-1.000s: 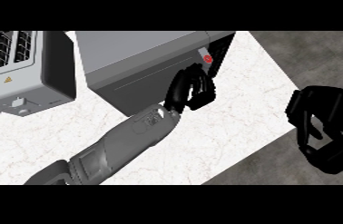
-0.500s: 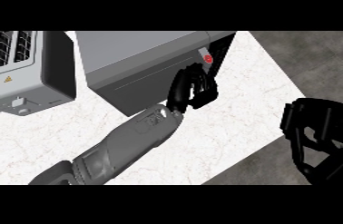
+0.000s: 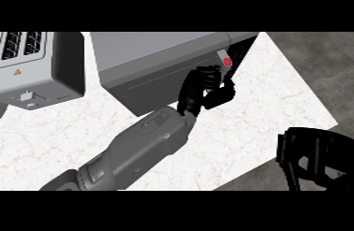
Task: Pick up the milk, place it into the microwave and close the microwave
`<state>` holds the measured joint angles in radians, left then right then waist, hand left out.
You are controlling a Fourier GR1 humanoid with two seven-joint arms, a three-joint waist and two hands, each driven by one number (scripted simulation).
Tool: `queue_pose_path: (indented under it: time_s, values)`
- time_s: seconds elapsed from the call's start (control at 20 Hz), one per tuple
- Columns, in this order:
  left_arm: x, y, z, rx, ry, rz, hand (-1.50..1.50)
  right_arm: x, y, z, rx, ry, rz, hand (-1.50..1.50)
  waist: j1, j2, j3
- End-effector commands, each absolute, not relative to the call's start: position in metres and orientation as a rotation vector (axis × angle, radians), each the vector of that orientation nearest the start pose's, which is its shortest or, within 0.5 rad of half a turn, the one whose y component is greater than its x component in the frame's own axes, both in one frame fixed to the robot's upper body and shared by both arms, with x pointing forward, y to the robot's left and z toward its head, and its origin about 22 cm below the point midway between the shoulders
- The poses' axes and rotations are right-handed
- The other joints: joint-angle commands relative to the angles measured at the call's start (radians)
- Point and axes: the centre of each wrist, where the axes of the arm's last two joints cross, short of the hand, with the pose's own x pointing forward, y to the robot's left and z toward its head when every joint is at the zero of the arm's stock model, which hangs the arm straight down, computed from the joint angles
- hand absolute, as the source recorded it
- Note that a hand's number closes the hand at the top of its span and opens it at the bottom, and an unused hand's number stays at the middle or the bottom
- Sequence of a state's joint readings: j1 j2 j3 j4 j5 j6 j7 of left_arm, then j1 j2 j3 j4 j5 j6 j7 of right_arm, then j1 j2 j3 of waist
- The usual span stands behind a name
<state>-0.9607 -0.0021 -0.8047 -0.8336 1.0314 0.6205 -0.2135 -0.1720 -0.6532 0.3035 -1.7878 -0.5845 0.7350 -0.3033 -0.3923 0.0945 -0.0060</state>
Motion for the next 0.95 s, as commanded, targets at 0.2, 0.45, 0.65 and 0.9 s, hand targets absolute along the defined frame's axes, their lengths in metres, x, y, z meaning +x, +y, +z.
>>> queue_pose_path:
  time_s: [0.2, 0.45, 0.65, 0.9]
  values:
    - [0.361, 0.024, 0.036, -0.383, -1.353, 0.135, 1.50, 0.231, -0.248, 0.097, 1.069, -1.742, 0.860, 1.50, 0.070, -0.009, -0.004]
    - [0.367, 0.043, 0.027, -0.426, -1.336, 0.132, 1.50, 0.216, -0.241, 0.098, 1.061, -1.754, 0.849, 1.50, 0.092, -0.015, -0.005]
    - [0.367, 0.053, 0.016, -0.462, -1.322, 0.129, 1.50, 0.203, -0.229, 0.097, 1.077, -1.775, 0.808, 1.50, 0.112, -0.016, -0.006]
    - [0.368, 0.056, 0.011, -0.504, -1.326, 0.105, 1.50, 0.187, -0.219, 0.096, 1.075, -1.778, 0.798, 1.50, 0.117, -0.016, -0.004]
